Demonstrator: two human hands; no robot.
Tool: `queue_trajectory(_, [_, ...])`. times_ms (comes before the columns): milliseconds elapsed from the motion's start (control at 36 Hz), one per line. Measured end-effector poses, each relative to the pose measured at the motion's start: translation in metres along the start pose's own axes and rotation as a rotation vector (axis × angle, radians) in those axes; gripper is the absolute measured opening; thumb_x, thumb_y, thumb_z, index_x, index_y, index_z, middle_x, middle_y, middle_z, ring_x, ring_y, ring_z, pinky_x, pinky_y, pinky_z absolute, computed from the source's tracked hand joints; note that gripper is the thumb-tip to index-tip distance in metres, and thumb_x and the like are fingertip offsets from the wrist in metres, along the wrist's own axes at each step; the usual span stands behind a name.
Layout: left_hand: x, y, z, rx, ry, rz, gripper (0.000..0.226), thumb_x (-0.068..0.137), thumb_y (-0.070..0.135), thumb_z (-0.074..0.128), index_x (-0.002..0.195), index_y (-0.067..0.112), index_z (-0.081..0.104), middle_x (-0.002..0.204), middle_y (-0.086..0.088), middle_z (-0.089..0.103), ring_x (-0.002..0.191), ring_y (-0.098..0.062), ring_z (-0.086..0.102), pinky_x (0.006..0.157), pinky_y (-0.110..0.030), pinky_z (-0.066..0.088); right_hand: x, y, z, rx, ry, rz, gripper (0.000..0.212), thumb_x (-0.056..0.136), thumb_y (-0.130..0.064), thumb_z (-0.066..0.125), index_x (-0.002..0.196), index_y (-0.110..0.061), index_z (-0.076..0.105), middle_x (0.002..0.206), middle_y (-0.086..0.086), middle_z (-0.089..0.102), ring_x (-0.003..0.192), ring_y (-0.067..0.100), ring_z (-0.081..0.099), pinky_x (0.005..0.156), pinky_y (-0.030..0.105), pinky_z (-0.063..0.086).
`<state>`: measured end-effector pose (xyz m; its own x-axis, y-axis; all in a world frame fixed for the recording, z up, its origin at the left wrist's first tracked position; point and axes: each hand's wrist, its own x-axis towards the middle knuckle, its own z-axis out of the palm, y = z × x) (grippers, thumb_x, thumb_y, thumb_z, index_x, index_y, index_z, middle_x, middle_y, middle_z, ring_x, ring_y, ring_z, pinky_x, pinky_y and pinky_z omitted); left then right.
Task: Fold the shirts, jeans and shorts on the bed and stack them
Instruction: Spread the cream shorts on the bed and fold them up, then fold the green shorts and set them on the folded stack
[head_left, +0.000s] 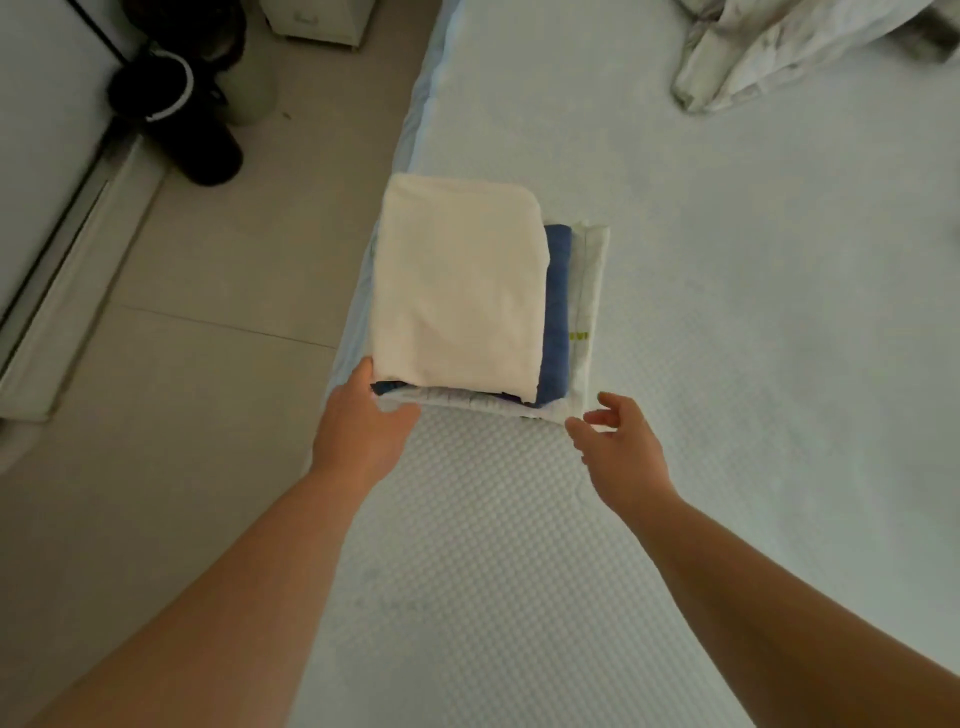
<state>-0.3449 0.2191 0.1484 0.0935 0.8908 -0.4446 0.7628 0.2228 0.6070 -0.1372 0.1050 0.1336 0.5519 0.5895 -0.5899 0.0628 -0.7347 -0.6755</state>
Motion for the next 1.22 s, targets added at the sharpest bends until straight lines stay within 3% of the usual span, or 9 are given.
queue_trajectory(56, [-0.027,0.002,0.009,0.023,-0.045,-0.08,0.054,0.085,0.033,0.063,0.135,0.025,0.043,0.125,0.0,0.052,0.111,-0.022,0.054,0.079,-0.028,0.037,-0.016,0.023,-0.03,-0.004,0.01,0.044,0.053,0.088,-0.034,0.062,0.135,-0.022,0.04,0.112,-0.008,0.057,0.085,0.008,0.061,0.053,0.015,0.042])
queue_trajectory(111, [-0.053,0.008,0.026,0.061,-0.12,-0.12,0.055,0.088,0.035,0.06,0.137,0.019,0.044,0.133,-0.003,0.049,0.113,-0.02,0.052,0.082,-0.027,0.035,-0.031,0.048,-0.067,-0.027,0.023,0.095,0.047,0.089,-0.031,0.061,0.132,-0.02,0.045,0.108,-0.005,0.06,0.088,0.013,0.062,0.061,0.022,0.046])
queue_trajectory(306, [-0.134,0.089,0.137,0.109,-0.386,-0.05,0.036,0.087,0.031,0.06,0.121,0.021,0.056,0.109,0.003,0.06,0.091,-0.011,0.052,0.079,-0.023,0.036,-0.067,0.145,-0.209,-0.015,0.076,0.259,0.023,0.088,-0.024,0.061,0.11,-0.02,0.061,0.084,-0.004,0.066,0.075,0.011,0.062,0.059,0.022,0.046])
queue_trajectory(417, [-0.17,0.142,0.222,0.229,-0.496,0.053,0.037,0.086,0.035,0.06,0.121,0.024,0.056,0.097,0.01,0.056,0.093,-0.012,0.056,0.082,-0.024,0.039,-0.059,0.197,-0.281,0.018,0.083,0.304,0.014,0.088,-0.023,0.062,0.102,-0.02,0.065,0.08,-0.002,0.067,0.074,0.013,0.062,0.062,0.024,0.047])
queue_trajectory(528, [-0.191,0.19,0.301,0.326,-0.52,0.116,0.038,0.085,0.038,0.061,0.121,0.026,0.056,0.107,0.008,0.056,0.103,-0.011,0.056,0.088,-0.025,0.041,-0.033,0.244,-0.354,0.019,0.074,0.32,0.012,0.089,-0.024,0.061,0.101,-0.022,0.064,0.083,-0.004,0.066,0.078,0.011,0.061,0.061,0.022,0.045])
queue_trajectory(806, [-0.159,0.299,0.455,0.367,-0.305,0.296,0.04,0.091,0.035,0.053,0.129,0.022,0.053,0.135,-0.001,0.052,0.12,-0.019,0.05,0.098,-0.028,0.036,0.069,0.308,-0.493,-0.22,0.093,0.212,0.019,0.091,-0.029,0.056,0.108,-0.025,0.062,0.087,-0.016,0.057,0.078,0.003,0.054,0.062,0.02,0.039])
queue_trajectory(917, [-0.123,0.321,0.506,0.461,-0.234,0.448,0.058,0.095,0.035,0.046,0.147,0.022,0.026,0.152,-0.004,0.031,0.138,-0.02,0.029,0.11,-0.032,0.024,0.124,0.302,-0.509,-0.34,0.094,0.095,0.022,0.092,-0.029,0.054,0.113,-0.025,0.059,0.093,-0.014,0.056,0.078,0.004,0.054,0.061,0.017,0.041])
queue_trajectory(1028, [-0.078,0.321,0.552,0.615,-0.149,0.494,0.066,0.097,0.045,0.034,0.151,0.027,0.001,0.159,-0.007,0.002,0.146,-0.022,0.0,0.116,-0.039,0.006,0.189,0.286,-0.514,-0.507,0.153,-0.102,0.033,0.091,-0.031,0.055,0.123,-0.023,0.053,0.118,-0.006,0.055,0.109,0.012,0.05,0.089,0.024,0.038])
queue_trajectory(1222, [-0.045,0.273,0.611,0.732,0.017,0.549,0.064,0.089,0.056,0.006,0.142,0.032,-0.023,0.147,0.005,-0.032,0.139,-0.014,-0.028,0.105,-0.034,-0.027,0.31,0.225,-0.521,-0.546,0.374,-0.335,0.053,0.089,-0.03,0.058,0.137,-0.02,0.038,0.142,0.001,0.034,0.131,0.019,0.032,0.101,0.03,0.029])
